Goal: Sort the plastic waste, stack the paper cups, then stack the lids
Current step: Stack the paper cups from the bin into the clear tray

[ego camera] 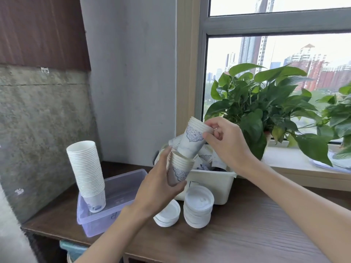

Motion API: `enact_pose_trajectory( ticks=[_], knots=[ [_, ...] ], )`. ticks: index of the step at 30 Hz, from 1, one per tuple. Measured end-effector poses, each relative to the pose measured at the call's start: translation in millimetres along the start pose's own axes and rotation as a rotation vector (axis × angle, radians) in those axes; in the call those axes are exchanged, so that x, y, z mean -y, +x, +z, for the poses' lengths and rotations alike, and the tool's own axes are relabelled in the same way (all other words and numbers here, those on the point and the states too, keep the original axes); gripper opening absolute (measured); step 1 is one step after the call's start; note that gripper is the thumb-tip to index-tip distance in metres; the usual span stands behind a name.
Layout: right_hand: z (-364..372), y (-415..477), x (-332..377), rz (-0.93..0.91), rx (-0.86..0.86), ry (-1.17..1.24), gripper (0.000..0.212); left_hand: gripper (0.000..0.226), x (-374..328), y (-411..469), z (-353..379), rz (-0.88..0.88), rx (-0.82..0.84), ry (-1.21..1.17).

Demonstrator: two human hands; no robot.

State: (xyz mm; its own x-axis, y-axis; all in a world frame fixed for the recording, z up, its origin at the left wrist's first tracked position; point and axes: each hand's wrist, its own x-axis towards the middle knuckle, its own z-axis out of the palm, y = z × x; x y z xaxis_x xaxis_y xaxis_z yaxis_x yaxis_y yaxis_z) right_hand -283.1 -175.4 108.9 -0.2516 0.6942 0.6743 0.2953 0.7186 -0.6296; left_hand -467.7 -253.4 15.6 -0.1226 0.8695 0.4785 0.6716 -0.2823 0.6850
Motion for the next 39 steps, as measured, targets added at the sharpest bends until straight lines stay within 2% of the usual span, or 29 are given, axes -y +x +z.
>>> enact_pose_trajectory(
  ticks=[7,11,13,17,22,26,28,32,35,39],
  knots=[
    [12.2,-19.4,11.6,-0.010,0.131,0.045,0.016,0.095,-11.2,-6.2,-11.2,-0.001,-0.041,-0.043],
    [16.2,-25.8,14.7,-0.038,0.120,0.016,0.008,0.098,-11.1,-6.4,-13.7,-0.024,-0.035,-0.062],
    [17.6,-25.5,12.6,-0.009,0.126,-0.015,0.013,0.099,-9.9,-7.9,-14.3,-0.026,-0.038,-0.057],
    [27.8,-29.5,7.3,0.095,0.245,-0.033,0.031,0.101,-10.3,-8.6,-13.8,0.005,-0.049,-0.028],
    [35.5,-32.3,2.3,0.121,0.206,0.084,0.019,0.104,-6.1,-6.4,-9.7,0.032,-0.048,0.000],
    [33.6,-32.8,-6.5,0.122,0.272,0.170,0.017,0.105,2.2,-5.5,-4.2,0.044,-0.041,0.011],
    [28.0,-28.0,-21.9,0.167,0.249,0.109,0.022,0.104,7.2,-3.9,-1.0,0.023,-0.027,0.010],
    [10.2,-9.2,-74.2,0.280,0.094,-0.194,0.033,0.104,16.3,-0.3,4.7,0.030,0.005,0.028],
    [2.2,2.6,-104.6,0.315,0.104,-0.361,0.046,0.103,22.9,3.6,7.3,0.035,0.024,0.047],
    [1.1,15.5,-123.3,0.343,0.149,-0.443,0.060,0.101,29.7,7.4,10.8,0.025,0.050,0.076]
  ],
)
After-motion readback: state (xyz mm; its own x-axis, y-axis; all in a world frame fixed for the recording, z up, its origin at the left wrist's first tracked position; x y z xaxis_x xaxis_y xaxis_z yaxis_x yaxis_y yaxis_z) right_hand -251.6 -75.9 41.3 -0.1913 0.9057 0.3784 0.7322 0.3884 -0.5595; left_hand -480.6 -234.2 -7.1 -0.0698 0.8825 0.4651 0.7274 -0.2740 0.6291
